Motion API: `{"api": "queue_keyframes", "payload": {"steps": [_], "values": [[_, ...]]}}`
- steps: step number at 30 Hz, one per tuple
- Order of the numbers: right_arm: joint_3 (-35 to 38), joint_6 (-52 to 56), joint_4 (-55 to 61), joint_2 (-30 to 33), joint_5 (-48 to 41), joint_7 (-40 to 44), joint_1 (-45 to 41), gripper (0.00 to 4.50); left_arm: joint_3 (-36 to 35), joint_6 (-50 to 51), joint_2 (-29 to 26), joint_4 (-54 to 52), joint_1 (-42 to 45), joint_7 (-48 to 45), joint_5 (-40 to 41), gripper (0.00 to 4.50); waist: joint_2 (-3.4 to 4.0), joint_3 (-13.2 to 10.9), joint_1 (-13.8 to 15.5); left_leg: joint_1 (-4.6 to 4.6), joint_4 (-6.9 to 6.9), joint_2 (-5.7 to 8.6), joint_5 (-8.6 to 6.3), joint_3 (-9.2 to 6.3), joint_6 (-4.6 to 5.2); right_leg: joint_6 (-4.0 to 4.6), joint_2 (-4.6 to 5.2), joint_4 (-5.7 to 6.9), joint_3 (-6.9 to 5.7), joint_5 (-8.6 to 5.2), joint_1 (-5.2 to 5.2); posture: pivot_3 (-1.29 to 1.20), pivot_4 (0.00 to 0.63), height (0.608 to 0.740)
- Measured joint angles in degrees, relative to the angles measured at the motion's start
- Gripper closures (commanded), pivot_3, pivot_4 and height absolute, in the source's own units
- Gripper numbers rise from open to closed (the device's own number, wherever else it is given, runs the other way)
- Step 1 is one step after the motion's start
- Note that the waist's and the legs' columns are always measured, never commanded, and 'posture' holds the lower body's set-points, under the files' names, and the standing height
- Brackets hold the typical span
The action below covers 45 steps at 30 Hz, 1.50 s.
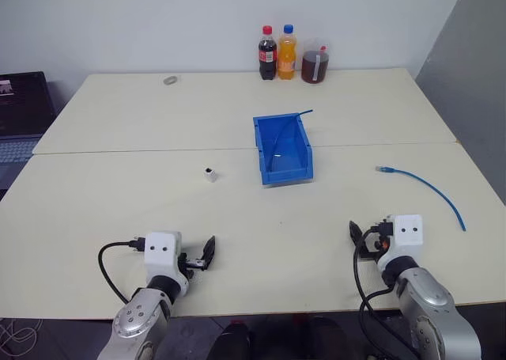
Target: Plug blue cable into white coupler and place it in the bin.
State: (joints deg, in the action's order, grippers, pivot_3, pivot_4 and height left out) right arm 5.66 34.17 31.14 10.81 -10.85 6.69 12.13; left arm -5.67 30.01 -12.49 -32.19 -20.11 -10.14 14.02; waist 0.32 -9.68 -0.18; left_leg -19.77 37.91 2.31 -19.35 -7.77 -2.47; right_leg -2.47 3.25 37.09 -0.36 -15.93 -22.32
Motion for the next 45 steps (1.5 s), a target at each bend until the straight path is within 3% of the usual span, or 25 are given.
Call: {"api": "queue_keyframes", "payload": {"steps": [19, 30, 33, 38, 41, 45], "values": [[0.8, 0.6, 1.8, 0.4, 0.7, -0.5, 1.3, 0.0, 0.4, -0.6, 1.1, -1.4, -2.3, 0.4, 0.0, 0.02, 0.01, 0.0, 0.0, 0.01, 0.03, 0.0, 0.0, 0.0, 0.01, 0.0, -0.02, 0.03, -0.01, 0.0, 0.02, 0.0, 0.15, 0.74], [0.8, 0.8, 1.8, 0.5, 0.6, -0.5, 0.1, 0.0, 2.1, 1.3, -1.2, -0.4, 1.8, -3.4, 1.5, 0.02, 0.0, 0.0, 0.1, 0.0, 0.06, 0.01, 0.04, -0.01, 0.06, 0.03, -0.06, 0.12, -0.07, 0.02, 0.02, 0.0, 0.15, 0.74], [1.1, 1.2, 1.7, 1.1, 0.6, -0.4, -0.8, 0.0, 5.7, 5.2, -2.8, -0.6, 7.0, -7.7, 4.6, 0.02, -0.02, 0.0, 0.2, -0.02, 0.1, 0.08, 0.08, -0.03, 0.1, 0.01, -0.11, 0.15, -0.12, 0.05, 0.02, 0.0, 0.15, 0.74], [4.8, 1.2, -1.4, 6.1, -0.6, 2.8, -5.4, 0.0, 12.0, 11.3, -3.6, -0.8, 27.5, -14.5, 10.7, 0.02, -0.08, 0.0, 0.1, -0.02, 0.16, 0.17, 0.28, 0.08, 0.08, -0.06, -0.14, 0.13, -0.19, 0.27, 0.07, 0.0, 0.15, 0.74], [8.8, 0.5, -7.6, 11.4, -3.0, 7.7, -8.1, 0.0, 15.1, 12.0, -4.3, 1.8, 35.2, -19.0, 12.0, 0.02, -0.04, 0.0, -0.6, 0.08, 0.15, 0.17, 0.3, 0.32, 0.06, -0.06, -0.14, 0.15, -0.01, 0.28, 0.09, 0.0, 0.15, 0.74], [13.1, -3.7, -20.5, 21.4, -4.6, 17.0, -12.3, 0.0, 19.1, 10.3, -6.2, 8.9, 39.0, -25.7, 11.8, 0.02, -0.08, 0.0, -1.4, 0.04, 0.13, 0.16, 0.3, 0.36, 0.07, -0.04, -0.13, 0.14, -0.04, 0.29, 0.06, 0.0, 0.15, 0.74]]}}
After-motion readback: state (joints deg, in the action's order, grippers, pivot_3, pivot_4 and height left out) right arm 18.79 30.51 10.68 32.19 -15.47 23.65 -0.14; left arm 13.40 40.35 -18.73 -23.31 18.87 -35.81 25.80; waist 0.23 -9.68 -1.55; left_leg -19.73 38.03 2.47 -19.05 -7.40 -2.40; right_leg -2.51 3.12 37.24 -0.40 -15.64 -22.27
